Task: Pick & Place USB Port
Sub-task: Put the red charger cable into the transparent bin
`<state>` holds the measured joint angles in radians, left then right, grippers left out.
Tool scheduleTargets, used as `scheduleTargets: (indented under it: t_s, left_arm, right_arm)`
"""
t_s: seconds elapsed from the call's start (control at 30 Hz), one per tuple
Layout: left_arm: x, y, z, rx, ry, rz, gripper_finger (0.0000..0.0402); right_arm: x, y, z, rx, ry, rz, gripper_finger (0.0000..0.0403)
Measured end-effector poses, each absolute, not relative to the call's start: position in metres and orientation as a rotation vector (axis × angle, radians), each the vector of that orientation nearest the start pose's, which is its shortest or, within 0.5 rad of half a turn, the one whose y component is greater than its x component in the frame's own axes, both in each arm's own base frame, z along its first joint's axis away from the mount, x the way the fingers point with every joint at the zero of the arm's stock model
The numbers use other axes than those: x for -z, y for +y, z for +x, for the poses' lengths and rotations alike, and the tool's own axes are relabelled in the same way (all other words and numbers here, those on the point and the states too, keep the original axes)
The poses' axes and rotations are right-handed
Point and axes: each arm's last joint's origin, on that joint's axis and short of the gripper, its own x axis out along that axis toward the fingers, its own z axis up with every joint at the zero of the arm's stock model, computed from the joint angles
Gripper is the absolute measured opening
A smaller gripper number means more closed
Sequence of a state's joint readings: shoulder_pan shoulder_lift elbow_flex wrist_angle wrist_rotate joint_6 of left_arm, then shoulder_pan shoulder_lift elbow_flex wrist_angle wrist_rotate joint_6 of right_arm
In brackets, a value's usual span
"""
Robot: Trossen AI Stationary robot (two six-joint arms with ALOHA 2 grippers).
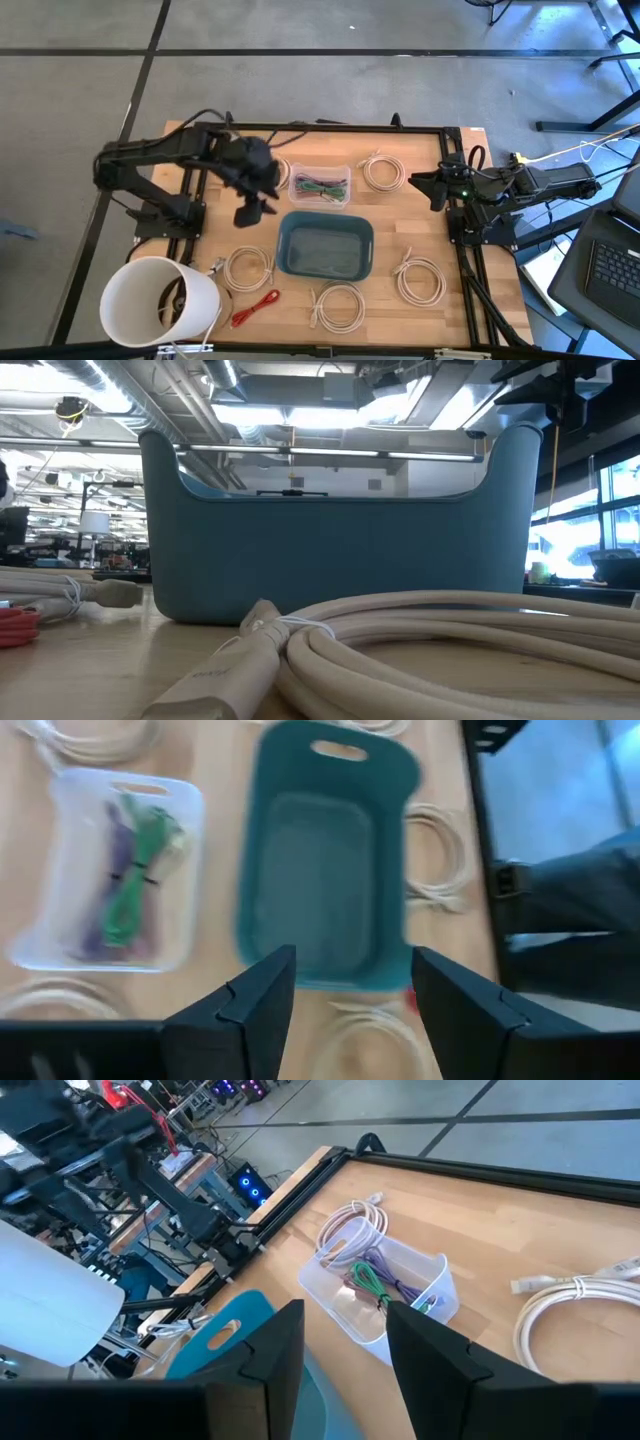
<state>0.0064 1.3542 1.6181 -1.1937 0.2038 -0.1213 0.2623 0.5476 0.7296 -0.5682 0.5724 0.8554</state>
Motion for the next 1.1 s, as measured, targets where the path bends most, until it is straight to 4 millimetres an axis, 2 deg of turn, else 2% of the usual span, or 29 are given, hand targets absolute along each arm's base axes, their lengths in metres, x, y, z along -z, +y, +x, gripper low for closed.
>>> scheduleTargets:
  t_s: [0.2,0.33,0.63,0.87,1.1]
  left_arm:
    - [-0.395,-0.040,0.238,0.141,0.999,-0.340,0.0193]
    - [-0.380,-0.063,0.244,0.078,1.060,-0.380,0.0193]
    - [-0.347,-0.112,0.281,0.084,1.082,-0.572,0.0194]
    - [-0.312,-0.148,0.293,0.127,1.248,-0.548,0.0194]
    - [-0.283,-0.179,0.286,0.123,1.421,-0.456,0.0193]
  right_arm:
    - [-0.310,0.013,0.110,0.427,0.209,0.636,0.0147]
    - [-0.310,0.014,0.110,0.410,0.223,0.592,0.0147]
    - [-0.309,0.019,0.110,0.213,0.311,0.624,0.0147]
    - [-0.309,0.022,0.110,0.138,0.346,0.659,0.0147]
    - [-0.309,0.022,0.110,0.152,0.339,0.718,0.0147]
